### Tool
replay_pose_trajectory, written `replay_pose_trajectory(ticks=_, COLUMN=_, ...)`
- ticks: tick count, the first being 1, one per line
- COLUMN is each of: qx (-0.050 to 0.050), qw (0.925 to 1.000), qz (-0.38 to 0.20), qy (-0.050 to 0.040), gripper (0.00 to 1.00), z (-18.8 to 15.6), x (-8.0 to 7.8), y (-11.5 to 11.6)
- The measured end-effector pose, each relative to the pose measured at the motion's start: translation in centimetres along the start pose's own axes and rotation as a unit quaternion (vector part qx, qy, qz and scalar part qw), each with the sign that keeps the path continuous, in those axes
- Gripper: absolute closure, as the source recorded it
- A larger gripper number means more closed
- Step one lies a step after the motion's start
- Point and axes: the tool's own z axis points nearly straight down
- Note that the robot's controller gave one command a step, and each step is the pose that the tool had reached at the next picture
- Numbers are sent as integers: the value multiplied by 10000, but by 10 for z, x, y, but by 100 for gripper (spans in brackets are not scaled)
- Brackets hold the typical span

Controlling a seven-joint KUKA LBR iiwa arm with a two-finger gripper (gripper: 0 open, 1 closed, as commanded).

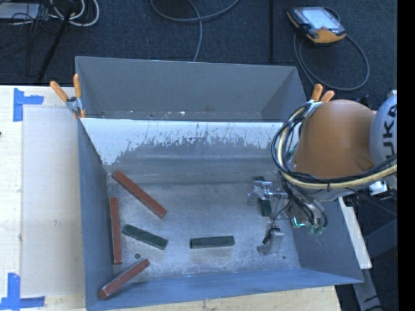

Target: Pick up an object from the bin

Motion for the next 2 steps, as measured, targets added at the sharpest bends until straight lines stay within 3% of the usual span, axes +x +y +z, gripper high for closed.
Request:
replay_pose_trajectory(ticks=1, qx=1, qw=10000, qz=-2, qy=-37, gripper=0, z=-3, x=-2, y=0)
replay_pose_trajectory(ticks=2, qx=2, qw=9999, qz=-93, qy=-80, gripper=0, z=44, x=-15, y=16)
